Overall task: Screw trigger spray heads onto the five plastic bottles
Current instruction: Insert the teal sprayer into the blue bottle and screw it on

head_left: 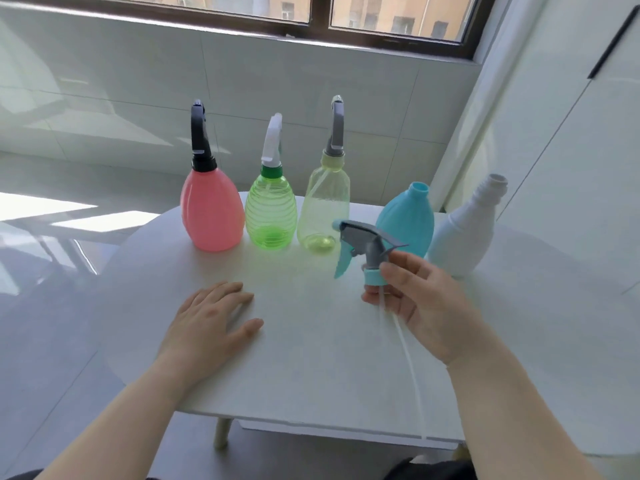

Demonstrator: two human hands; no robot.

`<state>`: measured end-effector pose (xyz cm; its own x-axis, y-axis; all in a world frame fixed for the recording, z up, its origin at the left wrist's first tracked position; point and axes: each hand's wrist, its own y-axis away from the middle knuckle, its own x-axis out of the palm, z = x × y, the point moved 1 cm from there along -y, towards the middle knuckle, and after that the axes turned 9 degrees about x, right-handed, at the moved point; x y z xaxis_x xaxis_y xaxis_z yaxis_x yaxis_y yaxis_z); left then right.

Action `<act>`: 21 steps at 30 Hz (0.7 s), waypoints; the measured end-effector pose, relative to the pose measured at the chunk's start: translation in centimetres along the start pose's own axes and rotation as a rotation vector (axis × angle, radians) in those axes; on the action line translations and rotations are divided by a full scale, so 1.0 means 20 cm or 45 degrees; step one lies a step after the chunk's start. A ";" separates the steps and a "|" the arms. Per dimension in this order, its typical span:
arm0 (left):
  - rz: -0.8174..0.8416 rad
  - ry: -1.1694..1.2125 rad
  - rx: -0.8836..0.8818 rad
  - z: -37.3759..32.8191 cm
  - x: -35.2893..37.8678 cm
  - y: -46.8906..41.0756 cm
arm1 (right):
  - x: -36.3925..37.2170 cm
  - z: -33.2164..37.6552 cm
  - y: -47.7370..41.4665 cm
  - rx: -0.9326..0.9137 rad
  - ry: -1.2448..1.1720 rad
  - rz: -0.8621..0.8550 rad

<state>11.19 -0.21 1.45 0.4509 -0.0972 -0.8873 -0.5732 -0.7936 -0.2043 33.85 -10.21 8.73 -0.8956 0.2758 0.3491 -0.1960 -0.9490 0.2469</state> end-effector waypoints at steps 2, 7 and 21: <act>-0.020 0.076 -0.058 -0.02 0.00 0.01 | -0.08 0.00 0.03 -0.030 -0.233 0.118; -0.221 0.420 0.127 -0.31 -0.01 -0.10 | -0.34 0.05 0.06 -0.173 -0.556 0.067; -0.125 0.662 -0.003 -0.89 0.23 -0.72 | -0.60 0.09 0.02 -0.259 -0.661 -0.231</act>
<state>33.67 0.04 7.66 0.7826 -0.3073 -0.5413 -0.5099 -0.8153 -0.2744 45.22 -13.66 6.37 -0.5379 0.4268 0.7270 -0.4468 -0.8756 0.1835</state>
